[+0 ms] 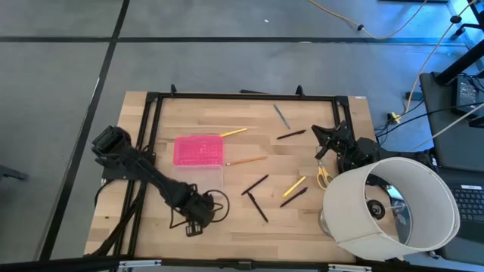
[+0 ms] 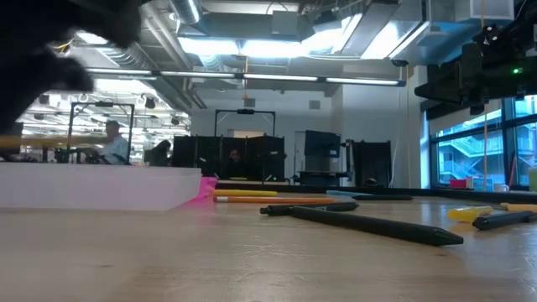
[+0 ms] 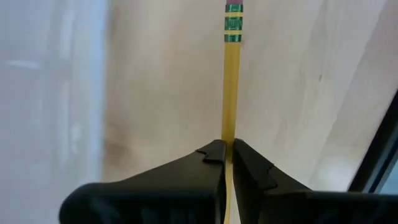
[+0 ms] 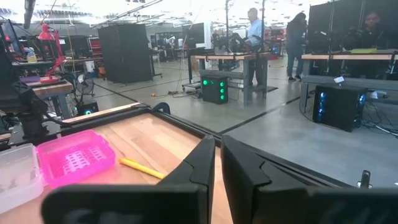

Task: Pick & place school supplies into a supply box
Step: Put the bottom left yellow pencil into the pink supply box

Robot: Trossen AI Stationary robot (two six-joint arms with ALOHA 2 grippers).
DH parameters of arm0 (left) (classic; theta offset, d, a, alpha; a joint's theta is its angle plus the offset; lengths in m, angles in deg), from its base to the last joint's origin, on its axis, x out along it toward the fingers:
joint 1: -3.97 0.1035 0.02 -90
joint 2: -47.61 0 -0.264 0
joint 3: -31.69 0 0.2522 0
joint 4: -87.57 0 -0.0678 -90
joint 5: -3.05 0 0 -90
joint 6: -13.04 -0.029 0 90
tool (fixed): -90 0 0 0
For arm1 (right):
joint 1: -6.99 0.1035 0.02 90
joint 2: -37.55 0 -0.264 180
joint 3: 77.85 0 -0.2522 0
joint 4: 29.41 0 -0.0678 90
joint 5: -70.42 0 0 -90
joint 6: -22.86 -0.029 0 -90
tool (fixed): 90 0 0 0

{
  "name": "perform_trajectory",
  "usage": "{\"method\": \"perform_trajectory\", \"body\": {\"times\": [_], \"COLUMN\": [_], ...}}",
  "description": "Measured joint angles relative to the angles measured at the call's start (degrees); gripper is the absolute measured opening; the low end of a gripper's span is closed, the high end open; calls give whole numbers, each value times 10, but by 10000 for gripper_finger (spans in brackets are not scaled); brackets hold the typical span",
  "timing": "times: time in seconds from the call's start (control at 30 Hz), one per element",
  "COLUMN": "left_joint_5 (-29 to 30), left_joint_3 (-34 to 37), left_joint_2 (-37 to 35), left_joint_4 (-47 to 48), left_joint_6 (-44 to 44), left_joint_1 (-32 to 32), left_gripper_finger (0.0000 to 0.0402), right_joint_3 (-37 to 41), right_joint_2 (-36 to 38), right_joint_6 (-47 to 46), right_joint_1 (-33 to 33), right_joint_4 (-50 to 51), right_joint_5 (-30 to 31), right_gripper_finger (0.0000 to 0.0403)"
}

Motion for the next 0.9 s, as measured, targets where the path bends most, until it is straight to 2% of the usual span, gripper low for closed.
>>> {"method": "perform_trajectory", "body": {"times": [0.23, 0.43, 0.6, 0.77, 0.9], "left_joint_5": [18, 44, 67, 63, 35], "left_joint_3": [-82, -90, -55, -5, 47], "left_joint_2": [-2, -2, -15, -43, -75], "left_joint_4": [99, 178, 127, 124, 81], "left_joint_6": [-114, -228, -297, -300, -293], "left_joint_1": [93, 146, 176, 203, 215], "left_gripper_finger": [4, 4, 4, 4, 4], "right_joint_3": [0, 0, 0, 0, 0], "right_joint_2": [0, 0, 0, 0, 0], "right_joint_6": [-1, -17, -18, -17, -17], "right_joint_1": [0, 0, 0, 0, 0], "right_joint_4": [0, 0, 0, 0, 0], "right_joint_5": [0, 0, 0, 0, 0], "right_gripper_finger": [34, 34, 34, 34, 34]}}
